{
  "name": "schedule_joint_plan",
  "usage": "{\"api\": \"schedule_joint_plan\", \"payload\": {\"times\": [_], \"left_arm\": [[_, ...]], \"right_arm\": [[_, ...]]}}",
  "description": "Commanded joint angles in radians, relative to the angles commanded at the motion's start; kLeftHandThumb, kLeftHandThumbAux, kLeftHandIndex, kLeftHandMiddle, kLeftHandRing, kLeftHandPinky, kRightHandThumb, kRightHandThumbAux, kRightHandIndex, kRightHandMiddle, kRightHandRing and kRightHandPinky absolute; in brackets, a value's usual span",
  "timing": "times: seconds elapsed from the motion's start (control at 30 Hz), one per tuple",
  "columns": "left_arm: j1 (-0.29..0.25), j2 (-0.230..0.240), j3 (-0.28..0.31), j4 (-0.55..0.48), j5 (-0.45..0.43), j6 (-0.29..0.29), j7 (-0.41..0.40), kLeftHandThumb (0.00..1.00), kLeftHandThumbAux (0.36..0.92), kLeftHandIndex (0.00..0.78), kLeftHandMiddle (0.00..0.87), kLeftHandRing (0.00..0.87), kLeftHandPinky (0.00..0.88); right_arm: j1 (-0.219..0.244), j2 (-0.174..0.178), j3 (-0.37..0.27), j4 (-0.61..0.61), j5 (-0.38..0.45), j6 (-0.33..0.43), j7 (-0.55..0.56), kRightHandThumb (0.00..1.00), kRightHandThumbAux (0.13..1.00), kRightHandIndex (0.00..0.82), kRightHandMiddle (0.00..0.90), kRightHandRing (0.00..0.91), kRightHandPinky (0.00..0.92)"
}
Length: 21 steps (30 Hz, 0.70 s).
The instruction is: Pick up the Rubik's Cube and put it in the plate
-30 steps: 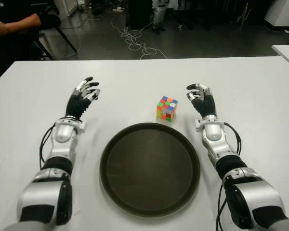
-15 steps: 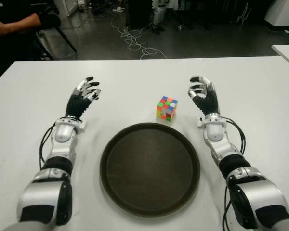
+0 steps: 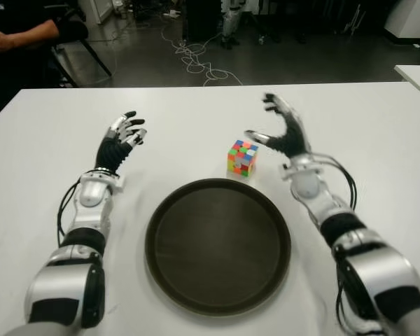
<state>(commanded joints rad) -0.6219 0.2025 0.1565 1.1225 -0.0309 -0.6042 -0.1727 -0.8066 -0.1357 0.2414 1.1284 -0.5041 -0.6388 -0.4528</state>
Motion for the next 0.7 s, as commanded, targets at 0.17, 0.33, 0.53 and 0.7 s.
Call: {"api": "schedule_joint_plan", "payload": {"times": [0.17,0.33,0.53,0.7], "left_arm": [[0.0,0.002,-0.002,0.0,0.003,0.0,0.0,0.041,0.538,0.147,0.228,0.256,0.305],[0.001,0.003,-0.002,-0.004,0.001,-0.002,-0.004,0.025,0.548,0.156,0.229,0.25,0.295],[0.001,0.003,0.003,0.0,-0.005,0.001,-0.007,0.033,0.562,0.145,0.232,0.259,0.313],[0.0,0.003,0.005,0.001,-0.006,0.001,-0.005,0.056,0.573,0.146,0.235,0.264,0.322]], "right_arm": [[-0.008,0.018,0.049,0.036,-0.045,0.027,-0.026,0.0,0.663,0.071,0.098,0.116,0.124],[0.0,0.027,0.085,0.087,-0.07,0.049,-0.045,0.0,0.649,0.014,0.022,0.047,0.074],[-0.011,0.004,0.125,0.112,-0.099,0.084,-0.035,0.0,0.656,0.001,0.002,0.006,0.066],[-0.02,-0.008,0.156,0.109,-0.117,0.108,-0.003,0.0,0.657,0.0,0.0,0.0,0.069]]}}
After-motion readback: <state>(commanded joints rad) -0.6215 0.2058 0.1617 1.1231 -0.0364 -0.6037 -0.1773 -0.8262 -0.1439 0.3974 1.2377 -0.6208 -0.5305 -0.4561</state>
